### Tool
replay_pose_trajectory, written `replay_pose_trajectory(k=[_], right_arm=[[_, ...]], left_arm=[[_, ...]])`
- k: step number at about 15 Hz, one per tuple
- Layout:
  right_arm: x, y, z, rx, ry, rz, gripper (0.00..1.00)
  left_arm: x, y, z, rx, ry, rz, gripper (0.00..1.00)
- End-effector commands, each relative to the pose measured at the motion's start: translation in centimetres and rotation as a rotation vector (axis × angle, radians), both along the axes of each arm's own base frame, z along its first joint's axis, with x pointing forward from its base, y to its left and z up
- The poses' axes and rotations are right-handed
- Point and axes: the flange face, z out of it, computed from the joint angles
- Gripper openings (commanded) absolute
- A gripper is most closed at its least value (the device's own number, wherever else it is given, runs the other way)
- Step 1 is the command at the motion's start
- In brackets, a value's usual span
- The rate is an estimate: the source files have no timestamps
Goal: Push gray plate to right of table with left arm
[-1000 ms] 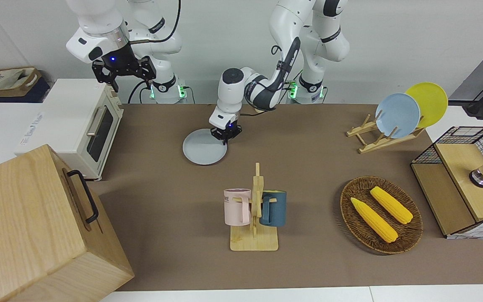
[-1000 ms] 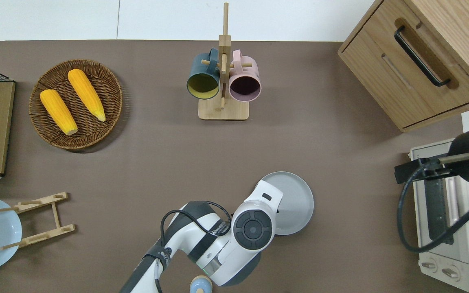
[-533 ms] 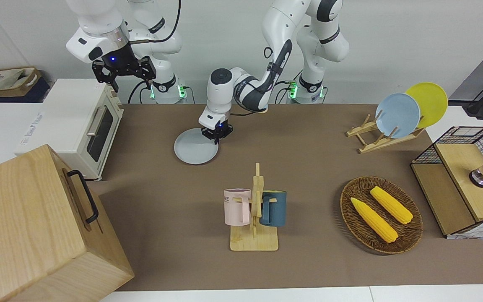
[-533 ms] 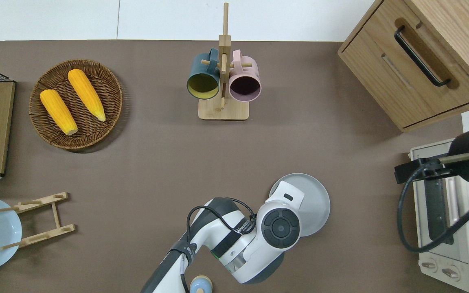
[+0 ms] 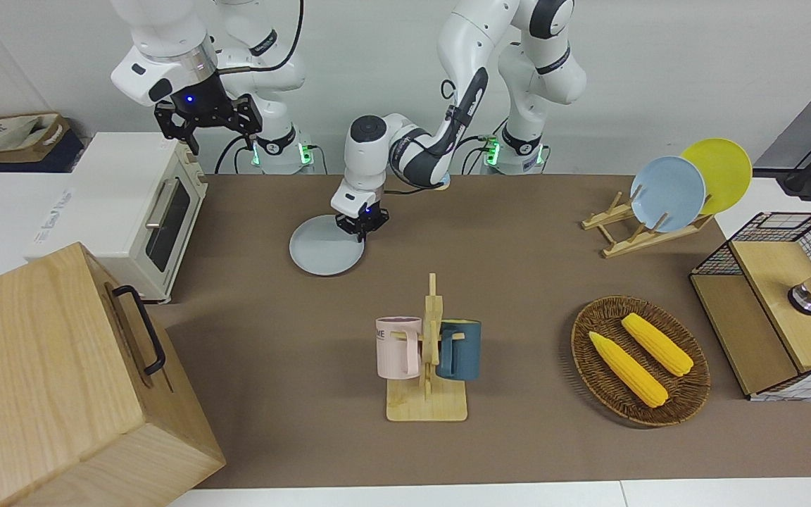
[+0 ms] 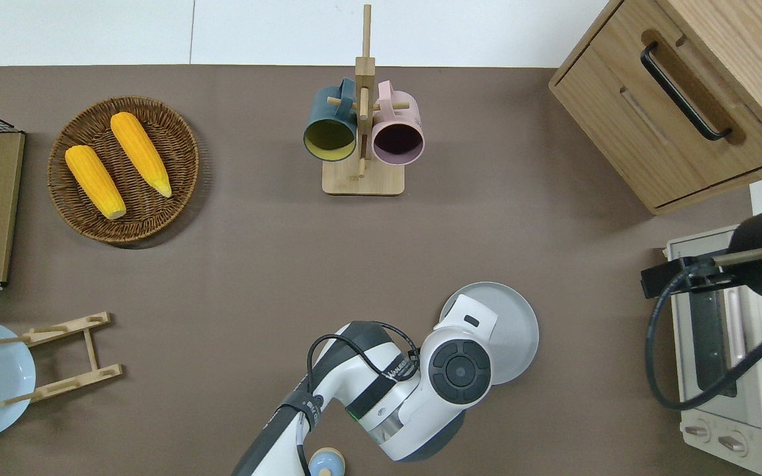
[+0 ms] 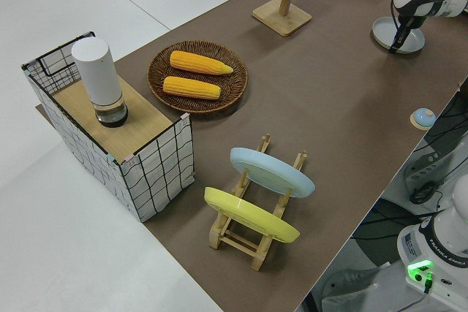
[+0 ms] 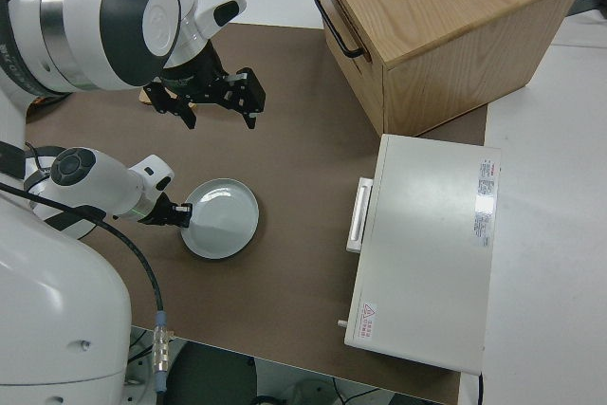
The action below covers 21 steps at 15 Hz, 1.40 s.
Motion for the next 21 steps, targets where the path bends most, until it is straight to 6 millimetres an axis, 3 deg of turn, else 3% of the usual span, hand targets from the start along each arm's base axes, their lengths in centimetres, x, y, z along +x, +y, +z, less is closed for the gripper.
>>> replay_pose_trajectory(k=[1, 7, 14, 21], right_arm=[[-0.3, -0.2, 0.4, 0.001, 0.004, -0.017, 0.983], [-0.3, -0.1, 0.4, 0.002, 0.004, -0.014, 0.983], [-0.3, -0.2, 0.4, 0.001, 0.004, -0.017, 0.983], [-0.3, -0.2, 0.4, 0.002, 0.004, -0.015, 0.983]], left_arm=[[0.3, -1.3, -0.6, 0.013, 0.001, 0.002, 0.99], [0.9, -1.4, 0.3, 0.016, 0.000, 0.004, 0.99], [1.6, 0.0, 0.7, 0.057, 0.019, -0.016, 0.99], [4.7, 5.0, 4.6, 0.101, 0.057, -0.083, 0.99]])
